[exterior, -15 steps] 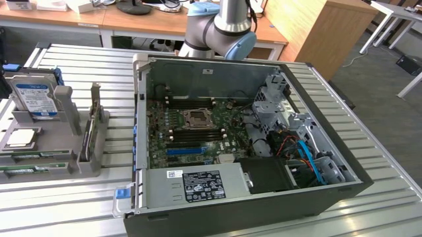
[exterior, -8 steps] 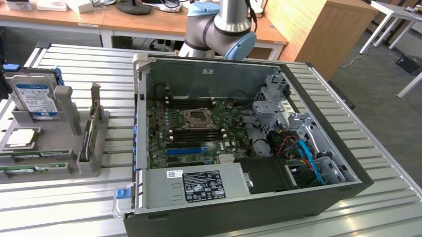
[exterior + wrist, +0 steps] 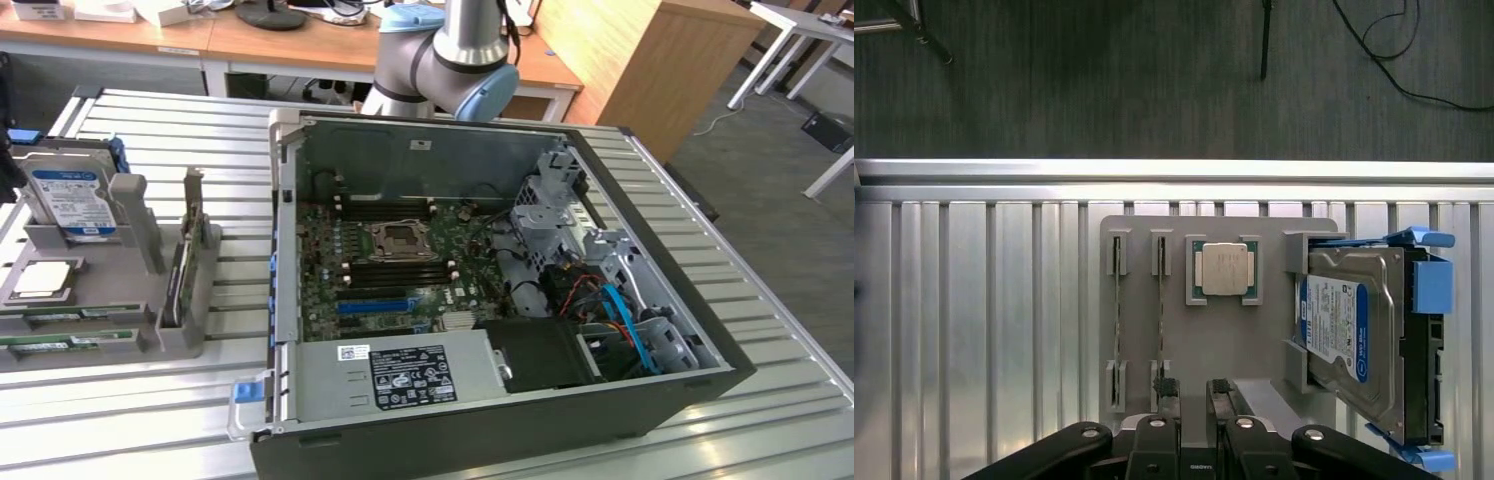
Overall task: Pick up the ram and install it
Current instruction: 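Pick up the ram and move it above insertion slot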
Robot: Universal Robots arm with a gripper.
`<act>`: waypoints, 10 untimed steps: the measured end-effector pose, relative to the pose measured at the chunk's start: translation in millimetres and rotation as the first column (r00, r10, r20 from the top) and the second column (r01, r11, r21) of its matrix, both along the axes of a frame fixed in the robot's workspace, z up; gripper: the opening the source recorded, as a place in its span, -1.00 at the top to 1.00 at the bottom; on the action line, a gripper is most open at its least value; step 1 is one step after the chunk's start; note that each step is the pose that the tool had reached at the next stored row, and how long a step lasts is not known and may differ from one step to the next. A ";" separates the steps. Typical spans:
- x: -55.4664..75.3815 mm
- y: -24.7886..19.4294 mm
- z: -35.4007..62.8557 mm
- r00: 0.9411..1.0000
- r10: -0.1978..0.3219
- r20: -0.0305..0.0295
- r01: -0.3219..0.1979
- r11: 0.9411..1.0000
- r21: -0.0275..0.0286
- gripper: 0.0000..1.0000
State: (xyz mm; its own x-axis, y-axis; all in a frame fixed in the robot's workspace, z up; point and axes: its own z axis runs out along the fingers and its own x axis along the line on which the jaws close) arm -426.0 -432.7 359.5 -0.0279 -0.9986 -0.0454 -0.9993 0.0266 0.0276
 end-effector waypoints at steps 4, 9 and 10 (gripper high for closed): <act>0.0 0.0 0.0 1.000 0.000 0.000 0.000 1.000 0.000 0.51; 0.0 0.0 0.0 1.000 0.000 0.000 0.000 1.000 0.000 0.36; 0.0 0.0 0.0 1.000 0.000 0.000 0.000 1.000 0.000 0.36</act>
